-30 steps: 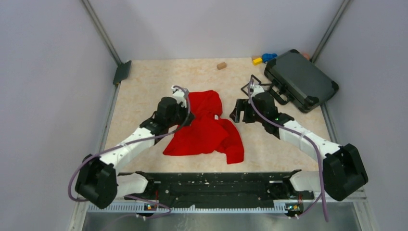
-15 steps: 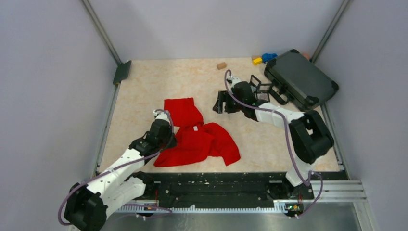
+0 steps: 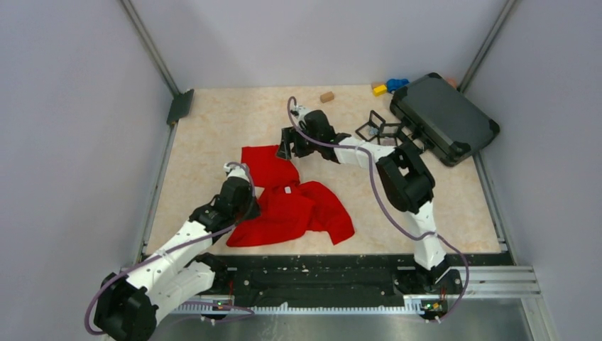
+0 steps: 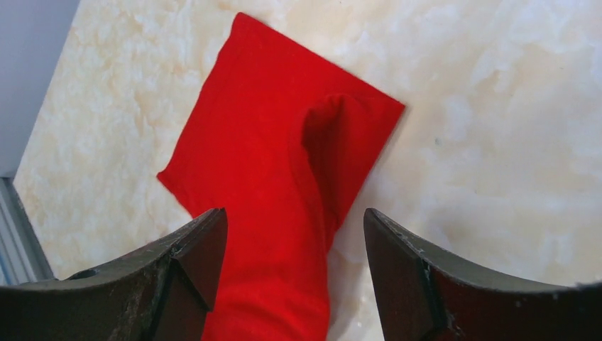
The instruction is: Pin the brooch onto the clothing
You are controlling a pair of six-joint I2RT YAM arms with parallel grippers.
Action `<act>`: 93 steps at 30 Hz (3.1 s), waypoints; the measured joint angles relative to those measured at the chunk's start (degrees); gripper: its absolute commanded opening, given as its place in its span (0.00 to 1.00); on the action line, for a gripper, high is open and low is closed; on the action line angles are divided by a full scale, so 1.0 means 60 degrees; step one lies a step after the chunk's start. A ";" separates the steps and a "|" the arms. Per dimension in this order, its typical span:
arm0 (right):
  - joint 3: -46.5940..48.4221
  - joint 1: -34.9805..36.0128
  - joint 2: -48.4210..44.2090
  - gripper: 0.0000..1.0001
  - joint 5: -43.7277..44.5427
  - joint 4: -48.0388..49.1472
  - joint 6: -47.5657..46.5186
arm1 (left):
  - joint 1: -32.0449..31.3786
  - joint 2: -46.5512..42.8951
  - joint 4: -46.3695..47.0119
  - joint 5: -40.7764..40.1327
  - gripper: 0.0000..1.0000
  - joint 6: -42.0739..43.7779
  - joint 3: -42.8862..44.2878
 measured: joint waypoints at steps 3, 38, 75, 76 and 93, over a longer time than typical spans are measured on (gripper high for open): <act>0.0641 0.0127 0.0641 0.70 0.0015 -0.0233 -0.0142 | 0.0000 -0.0058 -0.0131 -0.0069 0.00 0.0004 0.0004; -0.0237 0.1100 -0.8080 0.00 0.3096 -0.0280 -0.1730 | -0.0044 -0.1716 -0.0423 -0.3166 0.00 0.3391 0.5927; -0.1249 0.0911 -0.8772 0.00 0.4444 0.0667 -0.2943 | 0.1566 0.1071 -0.0656 0.0699 0.00 0.5909 0.8659; -0.1195 0.0714 -0.8422 0.00 0.4382 0.0696 -0.2845 | 0.2153 0.1402 -0.0627 0.1075 0.00 0.5832 0.8659; -0.0015 -0.0681 -0.6980 0.00 0.2739 0.1639 -0.1639 | 0.4470 0.4229 -0.1096 0.5016 0.28 0.5865 1.3755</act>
